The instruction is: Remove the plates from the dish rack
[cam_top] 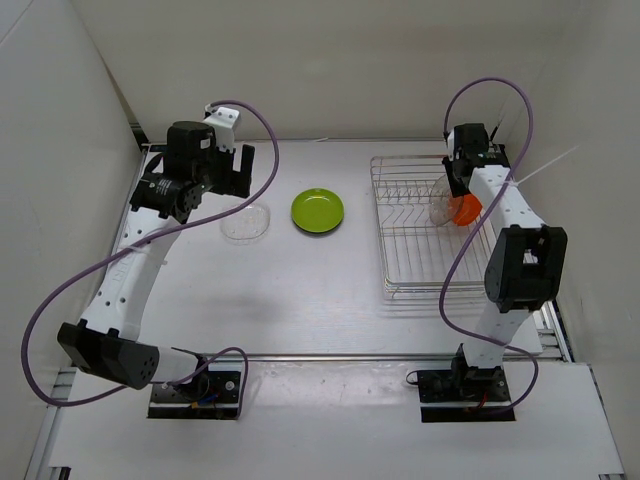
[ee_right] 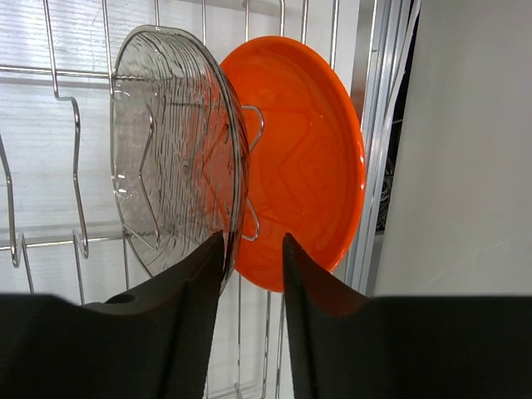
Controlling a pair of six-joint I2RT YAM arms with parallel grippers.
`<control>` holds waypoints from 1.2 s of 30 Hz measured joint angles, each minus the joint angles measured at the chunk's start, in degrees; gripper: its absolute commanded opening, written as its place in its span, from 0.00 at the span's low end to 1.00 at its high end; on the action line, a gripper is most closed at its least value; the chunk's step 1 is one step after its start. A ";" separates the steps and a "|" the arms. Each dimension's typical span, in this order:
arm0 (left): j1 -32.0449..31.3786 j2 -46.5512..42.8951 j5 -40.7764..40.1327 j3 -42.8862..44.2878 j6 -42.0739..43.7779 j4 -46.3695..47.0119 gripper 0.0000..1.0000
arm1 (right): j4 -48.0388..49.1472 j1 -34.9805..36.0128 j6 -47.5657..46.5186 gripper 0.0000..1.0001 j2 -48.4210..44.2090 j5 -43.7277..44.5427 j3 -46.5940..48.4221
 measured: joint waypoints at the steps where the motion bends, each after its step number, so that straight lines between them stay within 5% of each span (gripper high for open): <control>1: 0.00 0.00 -0.17 -0.04 0.02 0.04 1.00 | 0.04 0.00 0.02 0.35 0.11 0.02 0.07; 27: 1.53 0.52 -0.09 -2.82 0.33 1.38 1.00 | -0.87 1.81 2.49 0.00 1.42 3.43 0.92; 36: 2.01 0.57 0.33 -2.82 0.26 1.40 1.00 | -3.06 2.69 3.56 0.00 1.42 7.93 2.69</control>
